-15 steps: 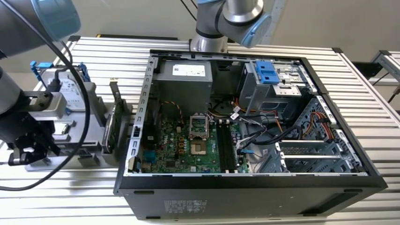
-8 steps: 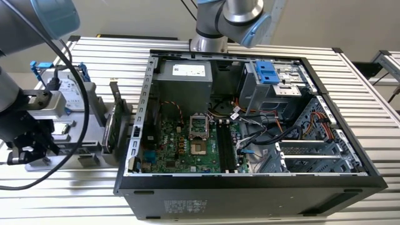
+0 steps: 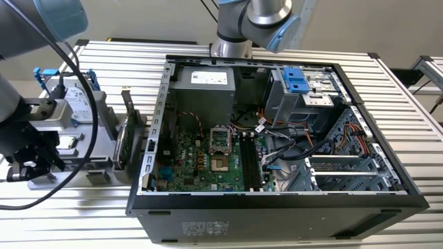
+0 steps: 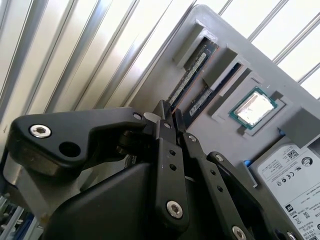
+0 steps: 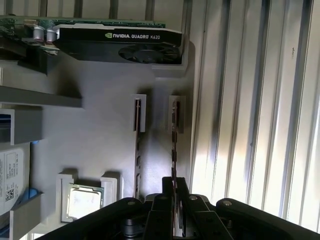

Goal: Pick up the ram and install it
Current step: 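Pick up the ram and move it above insertion slot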

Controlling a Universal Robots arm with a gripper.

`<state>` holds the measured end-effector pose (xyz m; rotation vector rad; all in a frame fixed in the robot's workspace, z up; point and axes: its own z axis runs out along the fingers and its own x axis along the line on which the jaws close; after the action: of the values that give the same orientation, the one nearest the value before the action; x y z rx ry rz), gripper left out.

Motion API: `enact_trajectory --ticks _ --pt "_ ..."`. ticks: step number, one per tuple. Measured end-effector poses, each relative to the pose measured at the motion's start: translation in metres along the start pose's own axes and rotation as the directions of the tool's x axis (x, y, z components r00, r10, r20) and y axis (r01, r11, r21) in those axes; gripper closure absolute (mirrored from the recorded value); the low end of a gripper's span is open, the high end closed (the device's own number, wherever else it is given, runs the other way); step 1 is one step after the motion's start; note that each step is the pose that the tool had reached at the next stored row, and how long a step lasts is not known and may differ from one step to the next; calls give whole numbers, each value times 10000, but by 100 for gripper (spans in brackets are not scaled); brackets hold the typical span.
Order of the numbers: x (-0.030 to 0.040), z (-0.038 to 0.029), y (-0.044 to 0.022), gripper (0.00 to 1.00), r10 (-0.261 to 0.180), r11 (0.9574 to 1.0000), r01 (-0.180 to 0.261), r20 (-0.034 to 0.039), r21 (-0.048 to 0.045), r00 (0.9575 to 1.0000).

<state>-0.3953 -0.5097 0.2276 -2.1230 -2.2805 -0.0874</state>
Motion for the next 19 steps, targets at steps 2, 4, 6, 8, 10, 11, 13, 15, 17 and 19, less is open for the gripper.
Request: enact_trajectory --ticks 2,4,6,8,10,11,13,15,17,19 --pt "1 -14 0 100 0 10000 0 -2 -2 10000" --pt "2 -28 1 100 0 10000 0 -2 -3 10000" --pt "3 -43 1 100 7 10000 -7 -2 -3 10000" --pt "4 -58 2 100 22 10000 -22 -2 -3 10000" --pt "5 -70 2 100 53 10000 -53 -6 -7 10000" --pt "5 -77 2 100 71 10000 -71 -7 -7 10000" --pt "5 -91 3 100 101 9999 -101 -10 -9 9999" --pt "6 -108 3 100 109 9999 -109 -10 -10 9999" --pt "7 -127 4 100 111 9999 -111 -9 -10 9999" --pt "8 -147 4 100 112 9999 -112 -9 -9 9999"
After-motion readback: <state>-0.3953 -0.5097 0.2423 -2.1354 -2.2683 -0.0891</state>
